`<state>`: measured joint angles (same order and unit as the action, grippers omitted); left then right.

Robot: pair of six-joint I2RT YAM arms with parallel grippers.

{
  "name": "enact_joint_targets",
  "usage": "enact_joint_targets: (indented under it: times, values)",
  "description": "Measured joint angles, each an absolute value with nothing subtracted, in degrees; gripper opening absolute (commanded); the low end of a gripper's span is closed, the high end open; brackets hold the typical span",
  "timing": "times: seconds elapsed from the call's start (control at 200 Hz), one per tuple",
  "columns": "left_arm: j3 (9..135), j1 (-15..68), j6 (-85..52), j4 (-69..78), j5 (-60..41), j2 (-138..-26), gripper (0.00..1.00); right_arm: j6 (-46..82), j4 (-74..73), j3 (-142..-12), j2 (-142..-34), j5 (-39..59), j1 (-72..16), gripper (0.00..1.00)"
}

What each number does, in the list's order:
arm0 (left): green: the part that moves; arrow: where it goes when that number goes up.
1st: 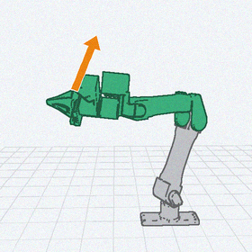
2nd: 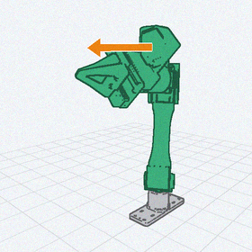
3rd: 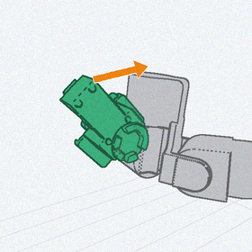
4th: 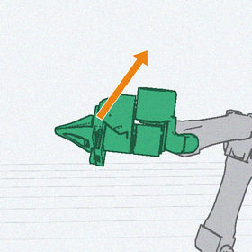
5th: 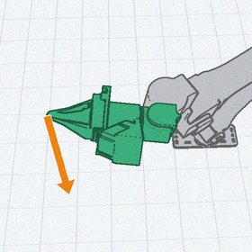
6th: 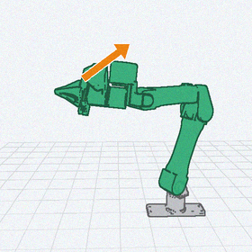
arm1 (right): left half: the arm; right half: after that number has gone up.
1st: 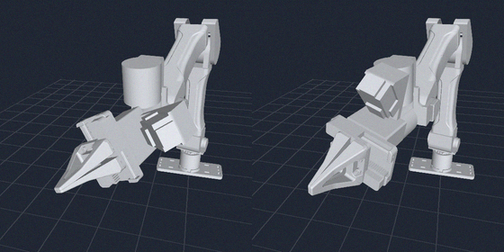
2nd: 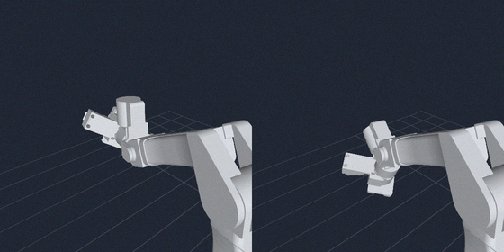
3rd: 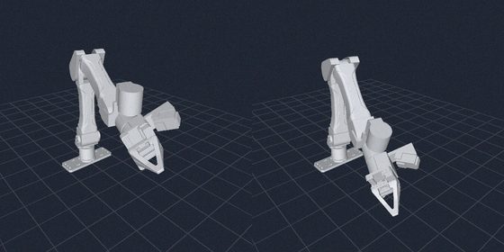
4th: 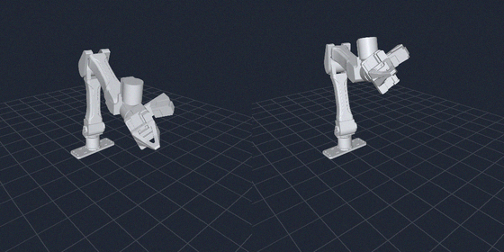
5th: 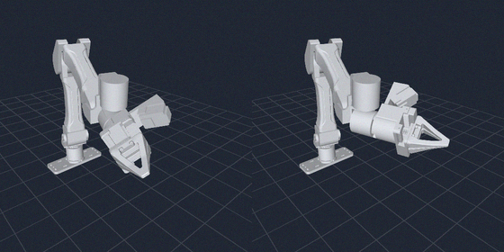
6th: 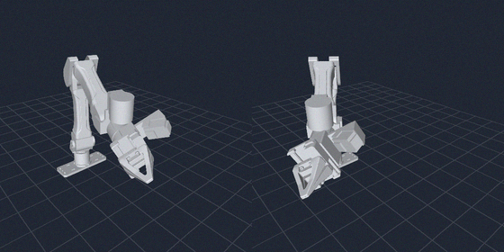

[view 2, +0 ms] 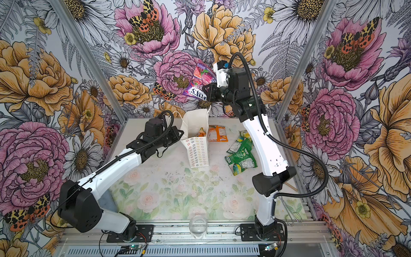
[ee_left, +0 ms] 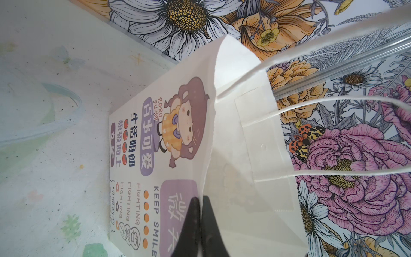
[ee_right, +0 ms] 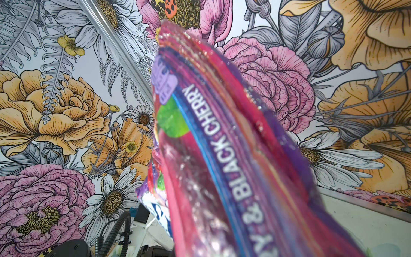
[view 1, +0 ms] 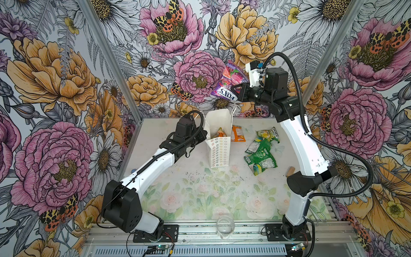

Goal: Place the snacks into the paper bag
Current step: 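Carry the berries packet with the right gripper over the bag opening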

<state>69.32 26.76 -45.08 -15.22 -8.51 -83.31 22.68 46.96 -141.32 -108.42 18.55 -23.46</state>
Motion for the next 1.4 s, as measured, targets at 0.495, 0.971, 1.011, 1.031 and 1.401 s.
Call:
enact_joint_targets:
  times: [0.495,0.971,1.011,1.031,1.401]
  values:
    - [69.32,26.74,-45.10,-15.20,-8.51,-83.31,0.05,23.05,46.96,-136.97,-111.81,18.52,-25.21,0.00]
    - [69.32,26.74,-45.10,-15.18,-8.62,-83.31,0.05,24.84,47.40,-133.19,-112.86,18.52,-25.61,0.00]
    - [69.32,26.74,-45.10,-15.18,-8.62,-83.31,0.05,25.04,47.42,-132.44,-112.86,18.50,-25.67,0.00]
    - [69.32,26.74,-45.10,-15.18,-8.62,-83.31,0.05,25.08,47.53,-132.20,-112.86,18.48,-25.69,0.00]
    - [69.32,26.74,-45.10,-15.18,-8.64,-83.31,0.05,26.13,51.46,-129.14,-112.40,16.01,-26.61,0.00]
